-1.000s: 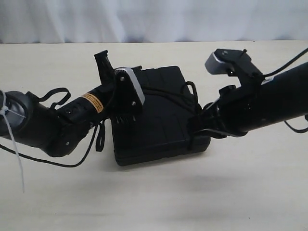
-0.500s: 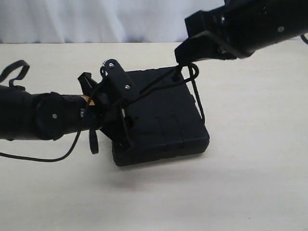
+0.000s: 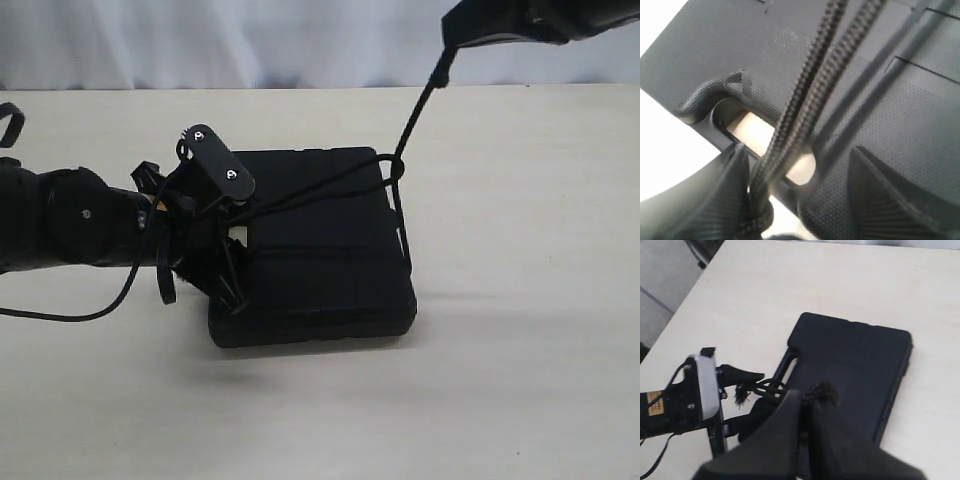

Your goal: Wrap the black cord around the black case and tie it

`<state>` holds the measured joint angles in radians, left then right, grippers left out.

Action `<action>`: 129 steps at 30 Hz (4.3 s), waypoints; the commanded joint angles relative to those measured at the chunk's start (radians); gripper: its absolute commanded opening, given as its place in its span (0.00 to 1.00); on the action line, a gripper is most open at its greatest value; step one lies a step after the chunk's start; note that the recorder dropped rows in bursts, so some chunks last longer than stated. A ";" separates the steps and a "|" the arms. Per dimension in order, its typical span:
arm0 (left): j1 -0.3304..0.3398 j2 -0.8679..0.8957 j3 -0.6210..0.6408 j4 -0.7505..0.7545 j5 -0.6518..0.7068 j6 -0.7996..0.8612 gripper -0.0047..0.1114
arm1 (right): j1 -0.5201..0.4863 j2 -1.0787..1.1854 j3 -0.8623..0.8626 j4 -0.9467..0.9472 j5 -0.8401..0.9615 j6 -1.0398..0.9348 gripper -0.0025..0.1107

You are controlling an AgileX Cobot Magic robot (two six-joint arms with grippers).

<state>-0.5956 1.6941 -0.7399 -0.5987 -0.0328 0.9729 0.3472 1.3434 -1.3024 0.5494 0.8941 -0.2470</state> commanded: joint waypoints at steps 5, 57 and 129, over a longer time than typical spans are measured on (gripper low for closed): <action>0.001 -0.069 -0.002 -0.004 0.033 -0.002 0.53 | -0.082 0.009 -0.010 -0.044 -0.040 -0.003 0.06; 0.271 0.271 -0.204 -0.305 0.131 -0.144 0.40 | -0.083 0.064 -0.010 -0.467 -0.101 0.229 0.06; 0.492 0.271 -0.204 -0.303 0.169 -0.191 0.04 | 0.018 0.521 0.189 -0.046 -0.390 -0.959 0.06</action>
<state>-0.1164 1.9521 -0.9488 -0.9186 0.1675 0.7870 0.3916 1.9037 -1.1156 0.5303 0.4836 -1.2562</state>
